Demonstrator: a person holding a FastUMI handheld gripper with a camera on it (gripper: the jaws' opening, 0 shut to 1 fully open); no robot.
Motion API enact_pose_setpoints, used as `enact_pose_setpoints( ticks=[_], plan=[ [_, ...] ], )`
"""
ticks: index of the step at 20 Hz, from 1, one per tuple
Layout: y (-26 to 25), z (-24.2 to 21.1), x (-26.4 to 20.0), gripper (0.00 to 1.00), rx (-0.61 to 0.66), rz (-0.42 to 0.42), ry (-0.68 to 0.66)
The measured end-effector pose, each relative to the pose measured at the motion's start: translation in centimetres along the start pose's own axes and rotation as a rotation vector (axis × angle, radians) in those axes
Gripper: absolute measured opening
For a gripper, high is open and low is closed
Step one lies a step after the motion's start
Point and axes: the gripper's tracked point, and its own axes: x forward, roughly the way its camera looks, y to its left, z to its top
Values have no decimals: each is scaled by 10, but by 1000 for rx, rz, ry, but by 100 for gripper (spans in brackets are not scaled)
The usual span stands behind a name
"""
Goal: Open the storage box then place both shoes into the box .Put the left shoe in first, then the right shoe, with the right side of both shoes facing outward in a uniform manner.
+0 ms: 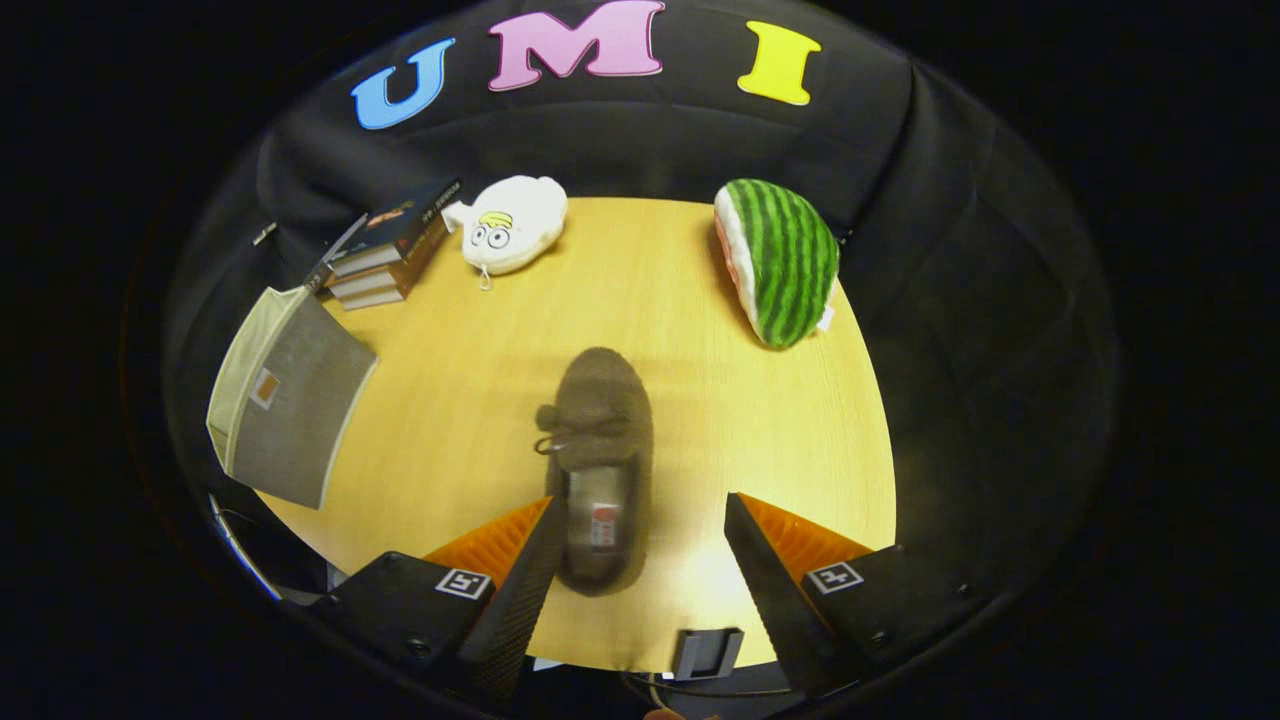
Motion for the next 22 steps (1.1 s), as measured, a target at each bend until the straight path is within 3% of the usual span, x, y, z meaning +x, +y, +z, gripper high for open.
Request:
enact_pose_setpoints(
  ticks=[3,9,12,13,14,17,19,21,22],
  plan=[
    [-5,-9,31,98,-3,54,60],
    [2,1,81,99,-11,138,58],
    [4,6,98,93,-18,148,36],
    [6,3,100,80,-4,164,46],
    [11,2,100,73,30,187,59],
    [19,2,102,34,133,239,89],
    [15,3,100,28,153,232,89],
    [12,2,100,10,134,208,74],
    [12,0,97,9,121,204,73]
  ],
)
